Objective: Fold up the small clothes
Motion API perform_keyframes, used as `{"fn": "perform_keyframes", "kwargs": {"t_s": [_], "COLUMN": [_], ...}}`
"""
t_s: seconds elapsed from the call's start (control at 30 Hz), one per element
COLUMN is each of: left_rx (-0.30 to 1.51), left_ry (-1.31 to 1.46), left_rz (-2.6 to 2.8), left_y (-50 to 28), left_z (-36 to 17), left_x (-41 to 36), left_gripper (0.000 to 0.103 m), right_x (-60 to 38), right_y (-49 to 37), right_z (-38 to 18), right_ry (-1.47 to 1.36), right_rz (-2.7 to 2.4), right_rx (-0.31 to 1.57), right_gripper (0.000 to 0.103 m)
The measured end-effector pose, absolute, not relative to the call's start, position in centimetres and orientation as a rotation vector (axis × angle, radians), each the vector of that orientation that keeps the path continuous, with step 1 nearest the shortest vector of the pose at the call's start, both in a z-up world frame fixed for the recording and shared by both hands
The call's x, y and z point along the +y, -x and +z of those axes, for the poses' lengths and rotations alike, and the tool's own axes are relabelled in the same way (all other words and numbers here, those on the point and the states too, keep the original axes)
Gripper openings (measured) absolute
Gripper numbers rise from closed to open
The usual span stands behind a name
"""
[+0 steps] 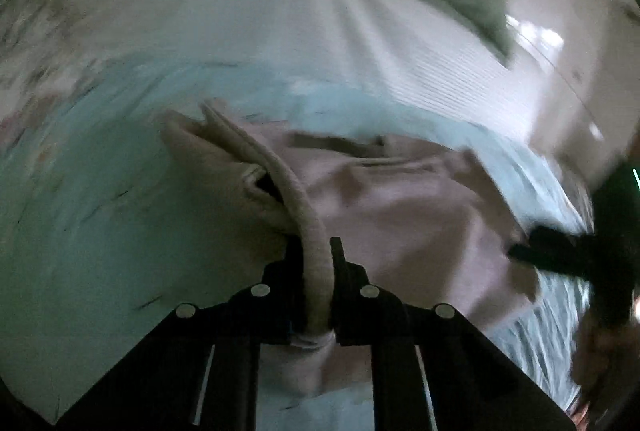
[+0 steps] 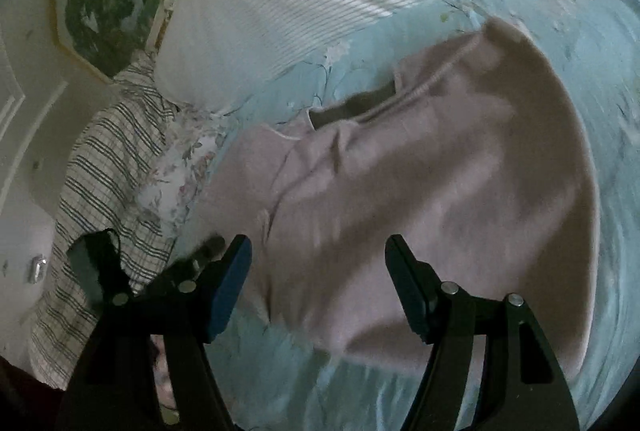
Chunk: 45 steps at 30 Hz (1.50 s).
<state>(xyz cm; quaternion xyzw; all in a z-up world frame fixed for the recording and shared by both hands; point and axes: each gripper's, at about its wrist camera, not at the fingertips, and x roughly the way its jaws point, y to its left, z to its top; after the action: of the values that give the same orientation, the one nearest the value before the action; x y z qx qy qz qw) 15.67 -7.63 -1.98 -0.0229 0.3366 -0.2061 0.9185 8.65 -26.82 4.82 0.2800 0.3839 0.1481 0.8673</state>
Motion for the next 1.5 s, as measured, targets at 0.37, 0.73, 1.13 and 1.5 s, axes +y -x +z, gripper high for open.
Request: {"fn": "perform_keyframes", "kwargs": {"t_s": [0.37, 0.73, 1.13, 1.5], "left_rx": [0.799, 0.791, 0.788, 0.921], "left_ry": [-0.031, -0.031, -0.013, -0.178], "left_rz": [-0.515, -0.531, -0.776, -0.821], "left_y": [-16.1, -16.0, -14.3, -13.9], "left_z": [-6.4, -5.4, -2.0, -6.5], "left_x": [-12.5, -12.3, -21.1, -27.4], "left_gripper": [0.007, 0.007, 0.007, 0.012], "right_x": [-21.5, -17.3, -32.6, -36.2], "right_y": [-20.6, -25.1, -16.0, -14.6], "right_z": [1.5, 2.2, 6.8, 2.4], "right_ry": [-0.502, -0.458, -0.448, -0.433], "right_rz": [0.444, 0.525, 0.262, 0.132], "right_rx": [1.023, 0.986, 0.839, 0.883], "right_gripper": [0.079, 0.022, 0.022, 0.023]}}
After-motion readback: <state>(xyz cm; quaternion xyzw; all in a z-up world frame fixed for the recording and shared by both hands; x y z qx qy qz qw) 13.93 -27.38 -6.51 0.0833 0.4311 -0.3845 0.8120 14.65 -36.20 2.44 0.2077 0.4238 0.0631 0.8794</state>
